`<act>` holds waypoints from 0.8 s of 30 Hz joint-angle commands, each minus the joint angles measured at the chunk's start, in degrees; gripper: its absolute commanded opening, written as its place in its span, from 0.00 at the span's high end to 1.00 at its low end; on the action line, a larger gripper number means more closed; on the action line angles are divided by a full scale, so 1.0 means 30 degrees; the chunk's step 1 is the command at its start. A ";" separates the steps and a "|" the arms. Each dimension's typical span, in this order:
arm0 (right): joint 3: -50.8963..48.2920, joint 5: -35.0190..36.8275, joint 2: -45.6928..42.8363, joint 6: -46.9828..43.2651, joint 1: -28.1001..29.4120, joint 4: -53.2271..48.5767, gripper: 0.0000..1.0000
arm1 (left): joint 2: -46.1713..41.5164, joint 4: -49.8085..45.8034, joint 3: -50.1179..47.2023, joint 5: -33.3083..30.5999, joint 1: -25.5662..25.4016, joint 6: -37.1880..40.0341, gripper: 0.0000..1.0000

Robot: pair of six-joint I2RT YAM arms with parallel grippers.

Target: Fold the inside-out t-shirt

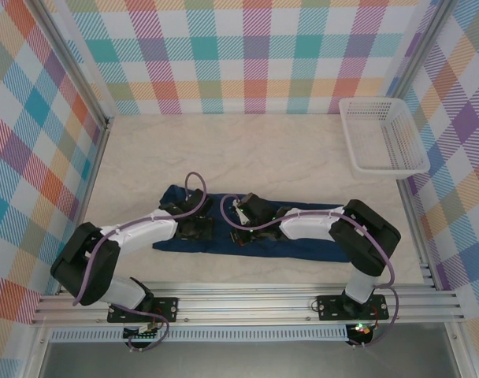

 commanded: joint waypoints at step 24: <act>0.1759 0.2659 0.0166 -0.1441 0.1401 -0.2918 0.97 | -0.4987 -0.3094 -0.1315 -0.0109 0.3221 -0.0949 1.00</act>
